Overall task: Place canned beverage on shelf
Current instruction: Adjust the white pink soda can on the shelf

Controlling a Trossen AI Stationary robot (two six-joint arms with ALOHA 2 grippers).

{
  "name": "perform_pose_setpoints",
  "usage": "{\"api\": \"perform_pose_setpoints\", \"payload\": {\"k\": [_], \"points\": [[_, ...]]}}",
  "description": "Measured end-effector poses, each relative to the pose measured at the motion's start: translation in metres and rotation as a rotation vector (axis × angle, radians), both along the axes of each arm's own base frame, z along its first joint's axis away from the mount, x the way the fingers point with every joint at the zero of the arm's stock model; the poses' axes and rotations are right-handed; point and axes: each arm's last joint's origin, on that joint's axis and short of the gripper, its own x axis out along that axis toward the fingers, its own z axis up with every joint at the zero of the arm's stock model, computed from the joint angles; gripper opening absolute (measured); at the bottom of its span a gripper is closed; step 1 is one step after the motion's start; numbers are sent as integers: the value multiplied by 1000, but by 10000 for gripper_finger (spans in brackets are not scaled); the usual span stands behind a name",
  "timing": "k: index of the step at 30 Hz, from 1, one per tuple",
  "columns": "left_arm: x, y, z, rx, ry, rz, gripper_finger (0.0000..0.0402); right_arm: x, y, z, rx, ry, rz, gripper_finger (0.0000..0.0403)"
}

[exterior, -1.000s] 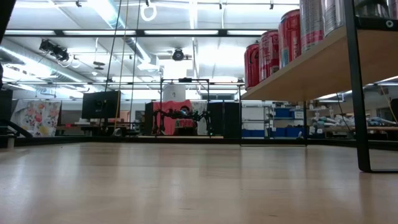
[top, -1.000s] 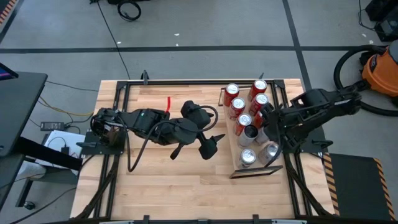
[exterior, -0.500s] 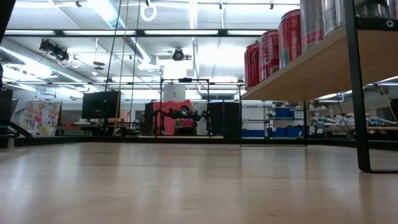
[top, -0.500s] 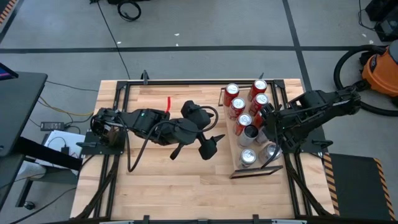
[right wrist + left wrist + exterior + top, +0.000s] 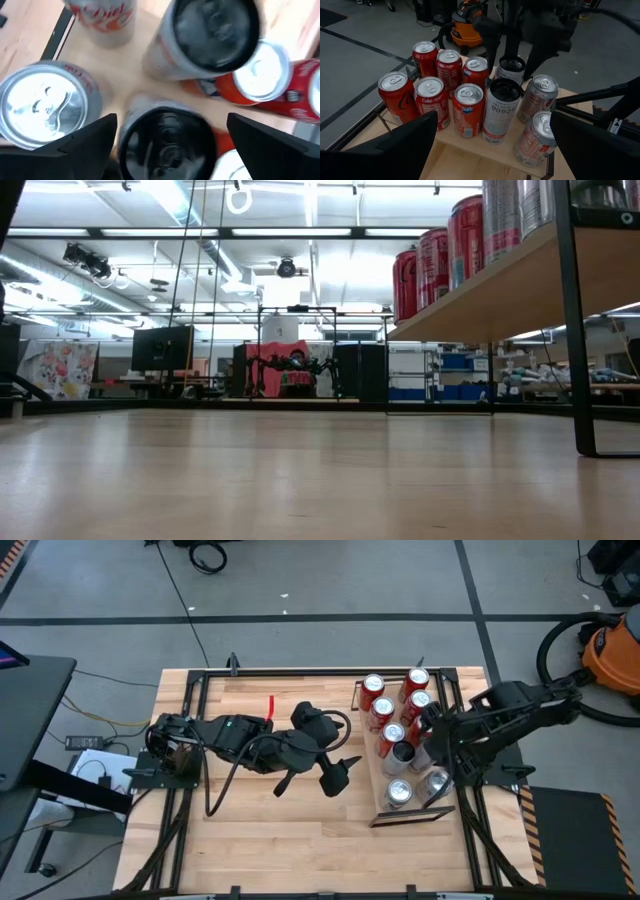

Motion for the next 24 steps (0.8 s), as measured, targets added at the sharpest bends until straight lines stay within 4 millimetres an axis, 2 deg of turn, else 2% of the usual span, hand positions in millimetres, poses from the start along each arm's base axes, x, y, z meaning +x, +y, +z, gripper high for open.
{"api": "perform_pose_setpoints", "payload": {"k": [9,15,19,24], "points": [[0,0,0,0,0,1,398,-7,-2,25,79,-99,-90,382],[0,0,0,-1,0,1,398,-14,-5,42,222,-162,-313,379],[0,0,0,-1,-1,1,398,-12,-4,42,306,-157,-476,375],[0,0,0,-1,0,1,398,-9,1,41,329,-172,-609,373]]}}
